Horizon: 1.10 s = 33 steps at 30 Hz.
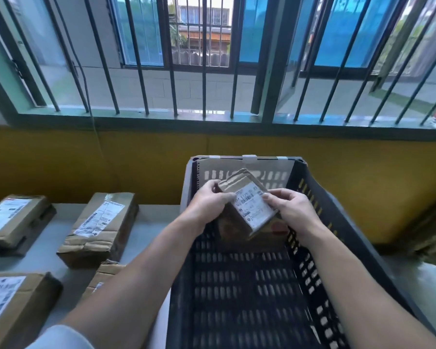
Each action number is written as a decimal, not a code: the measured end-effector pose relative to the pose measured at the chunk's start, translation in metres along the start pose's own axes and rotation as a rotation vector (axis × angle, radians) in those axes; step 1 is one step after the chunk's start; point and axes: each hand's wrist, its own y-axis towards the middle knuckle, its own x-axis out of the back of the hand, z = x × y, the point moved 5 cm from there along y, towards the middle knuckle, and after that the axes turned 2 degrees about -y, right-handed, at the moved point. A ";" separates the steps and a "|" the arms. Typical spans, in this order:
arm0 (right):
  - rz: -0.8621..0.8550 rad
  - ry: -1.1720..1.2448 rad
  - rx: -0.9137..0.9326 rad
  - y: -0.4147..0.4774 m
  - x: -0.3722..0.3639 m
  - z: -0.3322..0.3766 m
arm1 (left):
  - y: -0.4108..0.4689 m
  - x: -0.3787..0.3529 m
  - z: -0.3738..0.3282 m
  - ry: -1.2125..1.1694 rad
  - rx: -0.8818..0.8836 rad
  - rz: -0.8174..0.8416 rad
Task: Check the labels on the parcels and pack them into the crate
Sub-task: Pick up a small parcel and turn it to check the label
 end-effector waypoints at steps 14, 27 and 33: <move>-0.058 -0.082 -0.045 0.019 0.018 -0.038 | -0.001 -0.032 0.029 0.469 0.111 0.168; 0.020 -0.329 -0.247 0.015 0.019 -0.070 | 0.008 -0.042 0.055 0.684 0.261 0.253; 0.090 -0.401 -0.327 0.018 0.014 -0.092 | 0.007 -0.052 0.061 0.736 0.363 0.260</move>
